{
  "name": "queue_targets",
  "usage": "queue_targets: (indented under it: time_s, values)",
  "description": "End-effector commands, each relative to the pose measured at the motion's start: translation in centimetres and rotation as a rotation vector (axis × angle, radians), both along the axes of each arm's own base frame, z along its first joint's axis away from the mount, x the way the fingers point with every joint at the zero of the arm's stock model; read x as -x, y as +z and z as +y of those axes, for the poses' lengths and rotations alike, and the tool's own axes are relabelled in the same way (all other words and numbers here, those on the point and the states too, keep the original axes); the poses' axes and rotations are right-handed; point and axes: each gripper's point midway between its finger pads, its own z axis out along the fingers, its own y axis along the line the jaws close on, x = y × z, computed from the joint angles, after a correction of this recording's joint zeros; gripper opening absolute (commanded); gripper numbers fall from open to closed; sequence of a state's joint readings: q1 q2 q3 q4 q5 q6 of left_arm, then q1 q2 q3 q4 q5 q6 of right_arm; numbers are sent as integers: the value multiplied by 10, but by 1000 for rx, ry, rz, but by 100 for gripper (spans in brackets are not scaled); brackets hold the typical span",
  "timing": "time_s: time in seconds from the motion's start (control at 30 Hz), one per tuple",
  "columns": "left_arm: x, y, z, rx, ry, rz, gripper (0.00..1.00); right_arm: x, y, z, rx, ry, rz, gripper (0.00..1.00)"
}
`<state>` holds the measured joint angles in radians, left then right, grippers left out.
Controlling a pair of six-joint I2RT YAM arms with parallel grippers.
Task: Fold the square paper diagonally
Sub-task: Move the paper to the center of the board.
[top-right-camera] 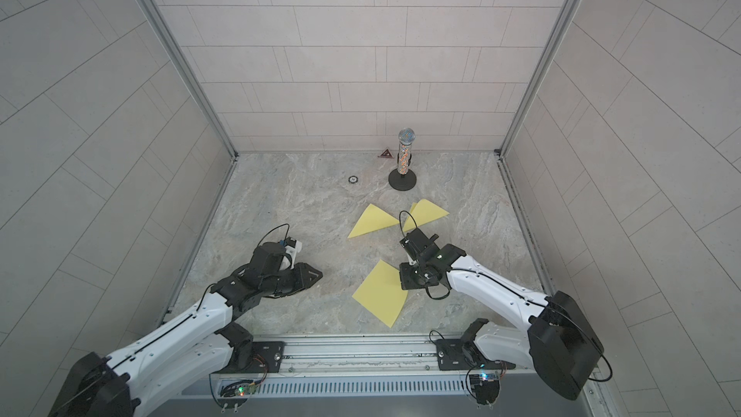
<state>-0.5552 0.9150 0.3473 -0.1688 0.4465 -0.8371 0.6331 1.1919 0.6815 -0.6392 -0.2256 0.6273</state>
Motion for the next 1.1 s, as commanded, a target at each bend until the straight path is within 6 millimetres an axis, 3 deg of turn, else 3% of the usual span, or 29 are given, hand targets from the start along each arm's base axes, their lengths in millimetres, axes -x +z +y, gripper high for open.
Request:
queue_targets:
  time_s: [0.0,0.17,0.47,0.87,1.07]
  values:
    - [-5,5,-22,4,-64,-60,27,9,-8,-10,66,40,53,0]
    - [-1,-8,-50,18,-101,-48,17,1,-10,-14,91,-11,30,0]
    - [11,-22,-98,70,-165,-43,10,-5,-12,-25,67,-157,-41,0]
    - [3,-24,-115,65,-191,-47,7,-1,-16,-34,73,-202,-62,0]
    - [10,-28,-126,65,-229,-36,7,0,-17,-39,73,-236,-70,0]
